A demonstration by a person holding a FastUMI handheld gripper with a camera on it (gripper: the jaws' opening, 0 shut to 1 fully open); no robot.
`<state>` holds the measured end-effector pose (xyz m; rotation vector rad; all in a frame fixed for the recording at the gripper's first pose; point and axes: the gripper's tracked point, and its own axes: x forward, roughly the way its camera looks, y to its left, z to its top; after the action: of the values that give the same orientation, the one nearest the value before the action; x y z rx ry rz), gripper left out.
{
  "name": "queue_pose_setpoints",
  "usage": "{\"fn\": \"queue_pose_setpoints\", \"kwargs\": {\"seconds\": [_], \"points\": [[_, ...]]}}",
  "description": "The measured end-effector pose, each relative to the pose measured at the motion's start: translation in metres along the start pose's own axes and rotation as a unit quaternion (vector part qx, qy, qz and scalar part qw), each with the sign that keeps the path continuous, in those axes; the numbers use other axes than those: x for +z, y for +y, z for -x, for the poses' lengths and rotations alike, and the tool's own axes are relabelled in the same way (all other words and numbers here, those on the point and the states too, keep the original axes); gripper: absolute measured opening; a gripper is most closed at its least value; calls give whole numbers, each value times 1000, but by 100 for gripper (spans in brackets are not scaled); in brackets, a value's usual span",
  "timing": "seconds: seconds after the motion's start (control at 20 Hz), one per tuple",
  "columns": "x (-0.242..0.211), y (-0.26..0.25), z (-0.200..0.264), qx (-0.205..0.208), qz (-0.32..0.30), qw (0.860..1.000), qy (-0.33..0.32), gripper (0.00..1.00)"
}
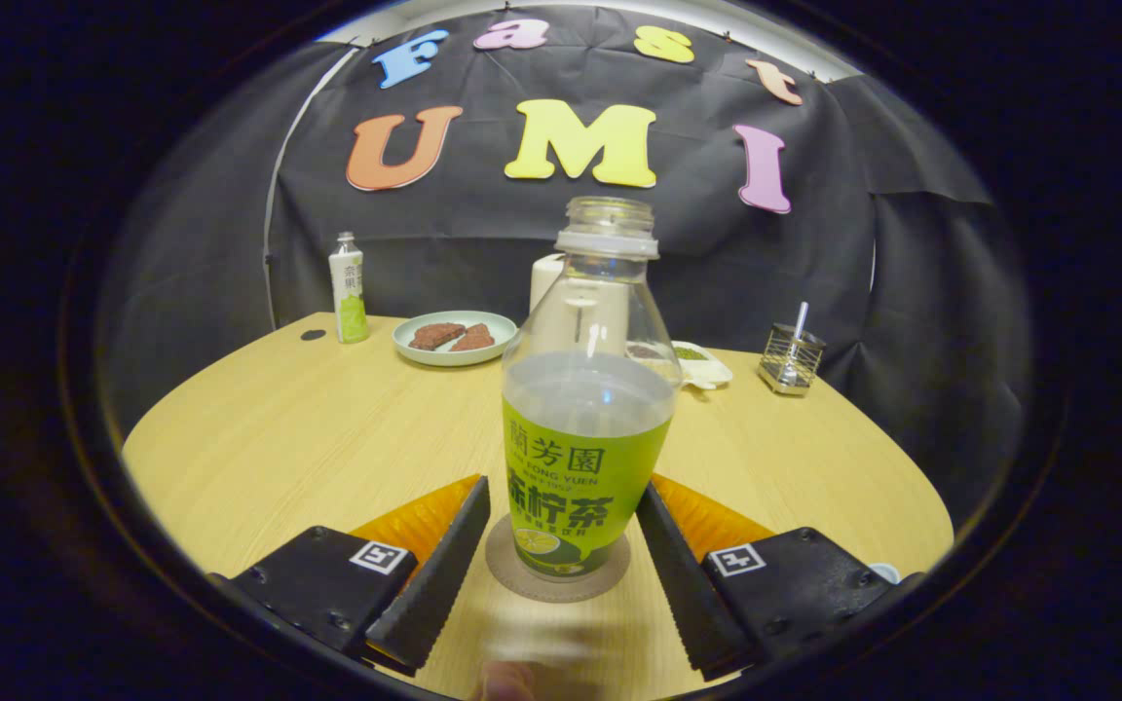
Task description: Take the bottle from table, then pour the juice into the cup, finally place the bottle on the coaster
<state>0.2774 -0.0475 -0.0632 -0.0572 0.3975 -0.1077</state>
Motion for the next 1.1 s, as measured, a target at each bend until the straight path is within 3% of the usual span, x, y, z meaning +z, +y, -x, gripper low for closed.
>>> {"fn": "queue_pose_setpoints", "kwargs": {"seconds": [0.55, 1.1], "points": [[19, 13, 85, 3, 25, 998, -54, 100], [43, 36, 212, 31, -28, 992, -121, 100]]}}
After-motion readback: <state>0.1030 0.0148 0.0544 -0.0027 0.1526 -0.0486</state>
